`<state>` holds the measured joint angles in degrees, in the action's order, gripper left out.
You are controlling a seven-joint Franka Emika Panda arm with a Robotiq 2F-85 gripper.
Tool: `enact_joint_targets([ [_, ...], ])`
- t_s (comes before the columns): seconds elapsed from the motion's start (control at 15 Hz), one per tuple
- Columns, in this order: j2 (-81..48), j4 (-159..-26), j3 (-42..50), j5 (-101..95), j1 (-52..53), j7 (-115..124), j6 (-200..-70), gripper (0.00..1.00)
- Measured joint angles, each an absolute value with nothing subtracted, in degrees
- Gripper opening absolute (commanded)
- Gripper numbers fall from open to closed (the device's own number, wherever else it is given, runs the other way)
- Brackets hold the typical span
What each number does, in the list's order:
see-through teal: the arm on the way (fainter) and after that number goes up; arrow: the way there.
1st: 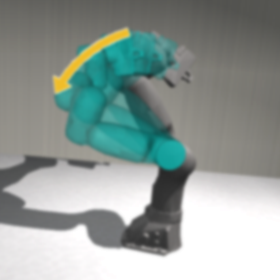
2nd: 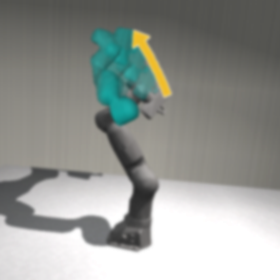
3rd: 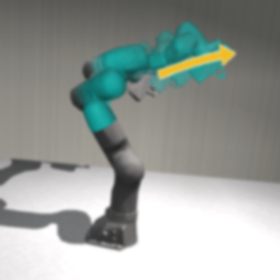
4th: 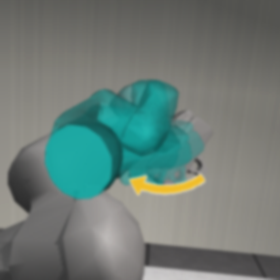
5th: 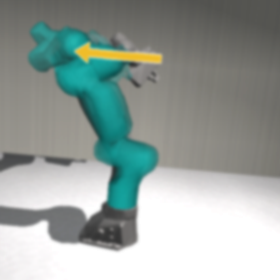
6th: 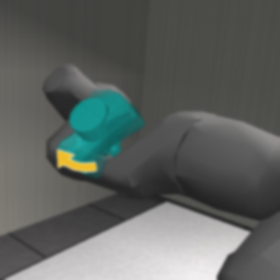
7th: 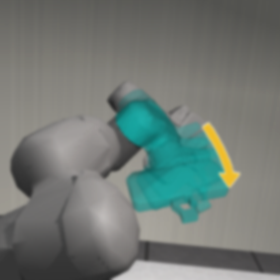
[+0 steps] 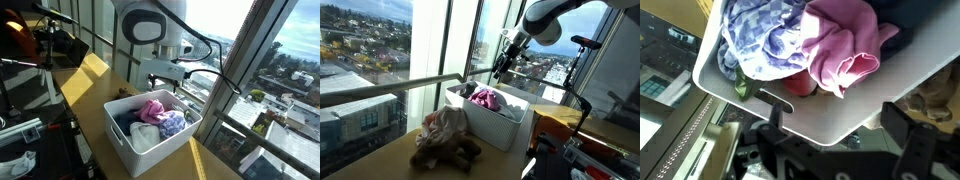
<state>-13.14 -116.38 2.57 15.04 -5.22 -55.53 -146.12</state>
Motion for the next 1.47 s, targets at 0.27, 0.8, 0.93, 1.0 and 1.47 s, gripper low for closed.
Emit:
enact_joint_targets([
  [0.27, -13.1, -116.3, 2.0, 15.1, -5.4, -55.6, -146.1, 1.0],
  [0.8, -13.2, -115.9, 0.2, 15.1, -6.0, -60.1, -145.5, 1.0],
  [0.93, -13.2, -115.8, 0.1, 15.1, -6.2, -62.8, -144.7, 1.0],
  [1.0, -13.2, -115.7, 0.0, 15.1, -6.3, -64.2, -144.1, 1.0],
  [1.47, -13.2, -114.0, -0.4, 15.6, -7.5, -72.5, -140.3, 1.0],
])
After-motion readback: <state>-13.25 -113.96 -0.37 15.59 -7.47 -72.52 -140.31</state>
